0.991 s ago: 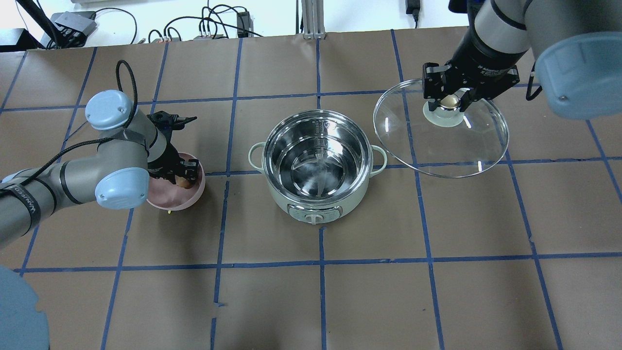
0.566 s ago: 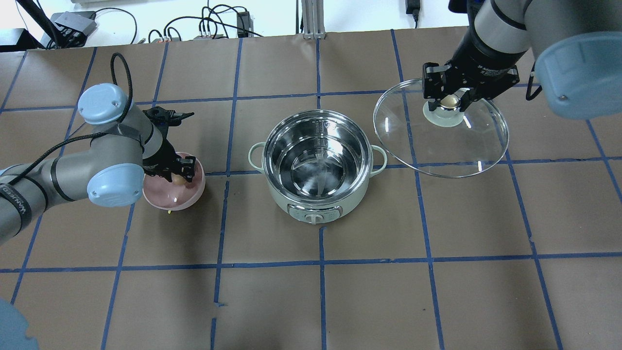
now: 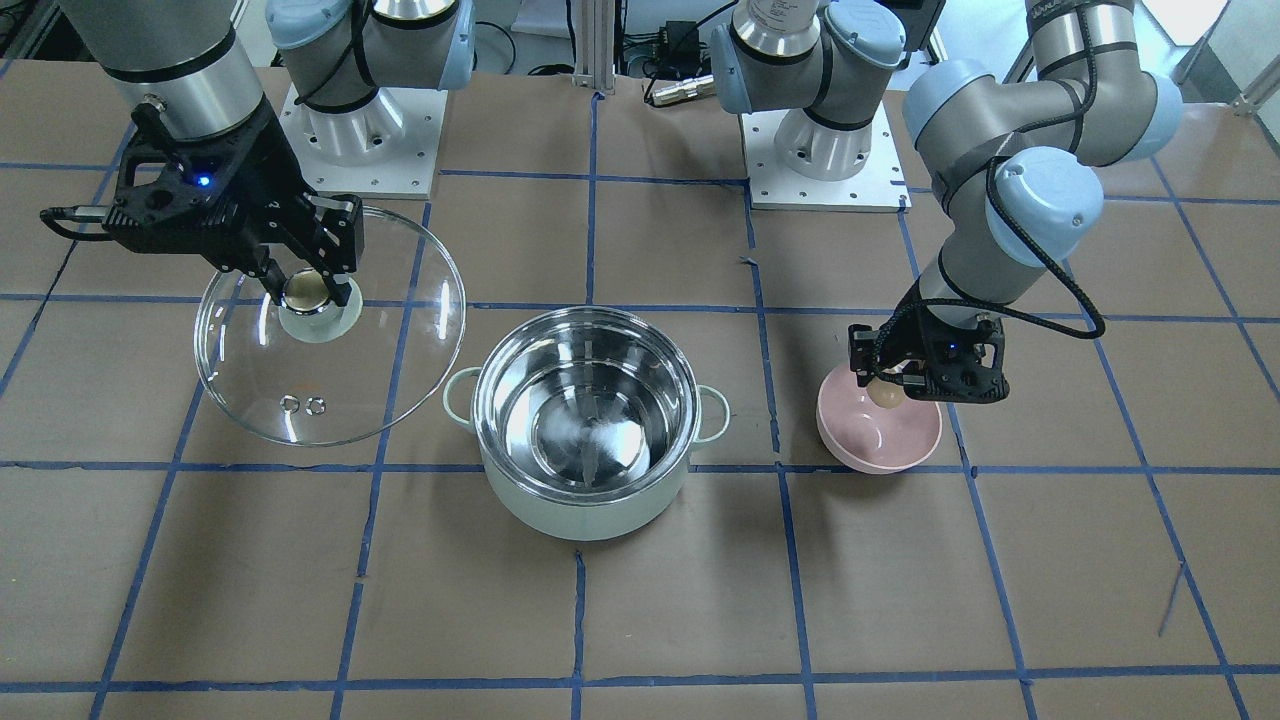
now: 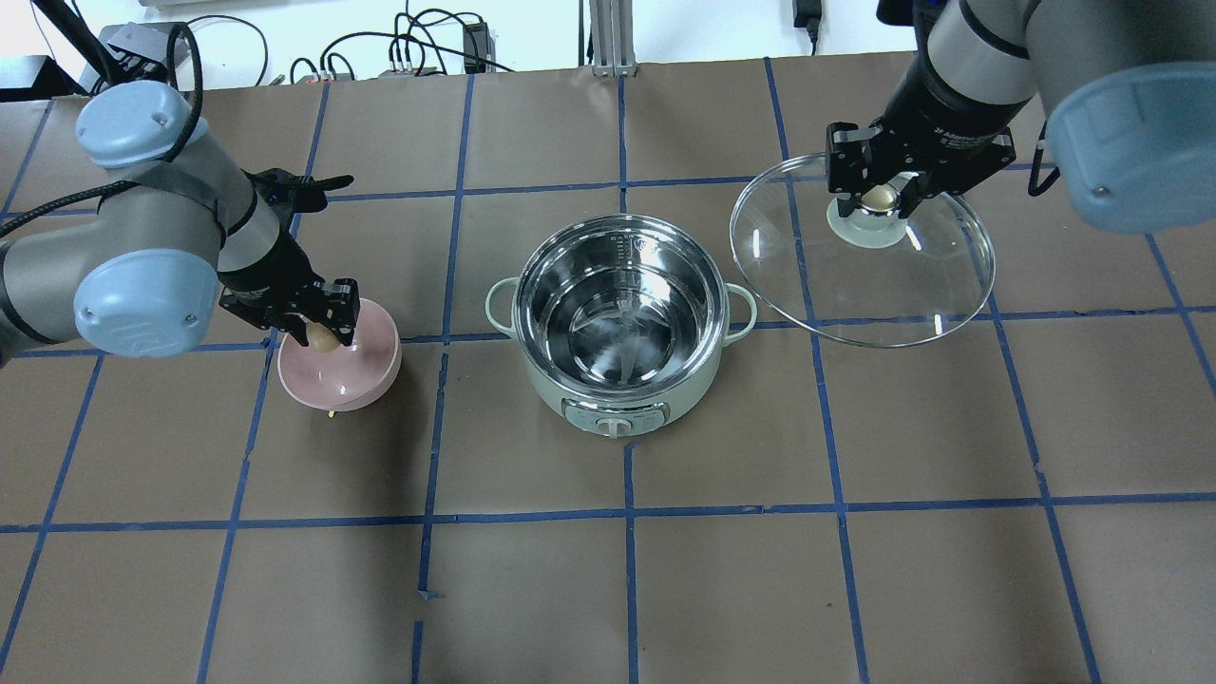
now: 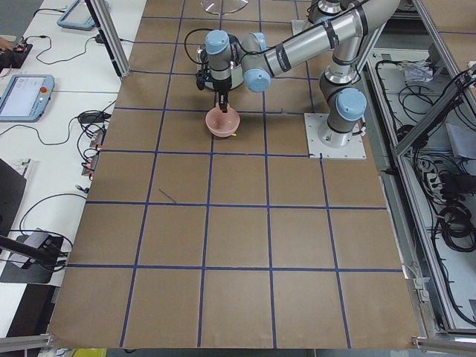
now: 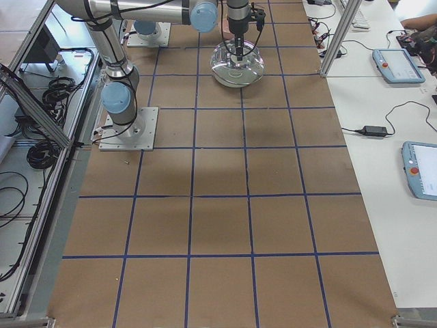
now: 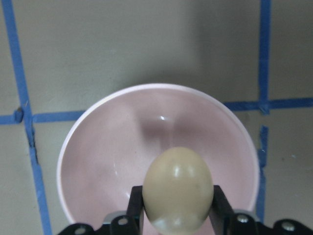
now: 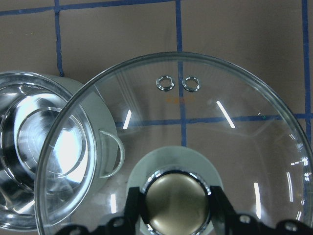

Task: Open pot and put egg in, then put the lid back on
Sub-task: 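Lift the egg with the left gripper and carry it over the pot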

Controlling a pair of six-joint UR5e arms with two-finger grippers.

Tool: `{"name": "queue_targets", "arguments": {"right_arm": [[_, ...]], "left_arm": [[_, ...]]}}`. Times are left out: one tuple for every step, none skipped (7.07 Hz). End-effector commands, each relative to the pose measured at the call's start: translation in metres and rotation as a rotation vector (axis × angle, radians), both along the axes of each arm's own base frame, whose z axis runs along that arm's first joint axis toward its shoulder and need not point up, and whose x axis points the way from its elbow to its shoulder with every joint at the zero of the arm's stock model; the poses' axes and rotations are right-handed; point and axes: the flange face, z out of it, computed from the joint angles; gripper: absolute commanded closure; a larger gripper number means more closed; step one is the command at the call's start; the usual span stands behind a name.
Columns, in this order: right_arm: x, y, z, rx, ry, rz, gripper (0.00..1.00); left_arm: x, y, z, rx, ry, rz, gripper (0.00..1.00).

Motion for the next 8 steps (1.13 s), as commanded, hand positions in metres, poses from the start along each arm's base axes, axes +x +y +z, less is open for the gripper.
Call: {"name": "queue_targets", "arguments": {"right_arm": [[0.0, 0.0, 0.0, 0.0, 0.0, 0.001, 0.65], [-0.001, 0.0, 0.0, 0.0, 0.0, 0.001, 0.66], [-0.002, -0.001, -0.001, 0.001, 0.0, 0.001, 0.66], [-0.002, -0.002, -0.001, 0.001, 0.001, 0.006, 0.66], [-0.008, -0.003, -0.001, -0.001, 0.002, -0.002, 0.66], [-0.023, -0.007, -0.002, 0.0, 0.006, 0.005, 0.66], [-0.042, -0.01, -0.001, 0.002, 0.008, 0.001, 0.66], [-0.05, -0.011, -0.002, 0.004, 0.01, 0.008, 0.66]], "left_arm": [[-0.062, -0.004, 0.017, -0.029, -0.001, 0.034, 0.73], [-0.115, -0.011, 0.028, -0.041, -0.002, 0.001, 0.73], [-0.182, -0.006, 0.038, -0.041, -0.008, 0.027, 0.73], [-0.24, -0.012, 0.026, -0.04, -0.012, 0.082, 0.73], [-0.287, -0.019, 0.024, -0.053, -0.01, 0.087, 0.74], [-0.305, -0.018, 0.007, -0.029, -0.015, 0.068, 0.74], [-0.309, -0.019, -0.009, 0.008, 0.01, 0.053, 0.76], [-0.31, -0.021, -0.025, 0.027, 0.003, 0.053, 0.76]]}}
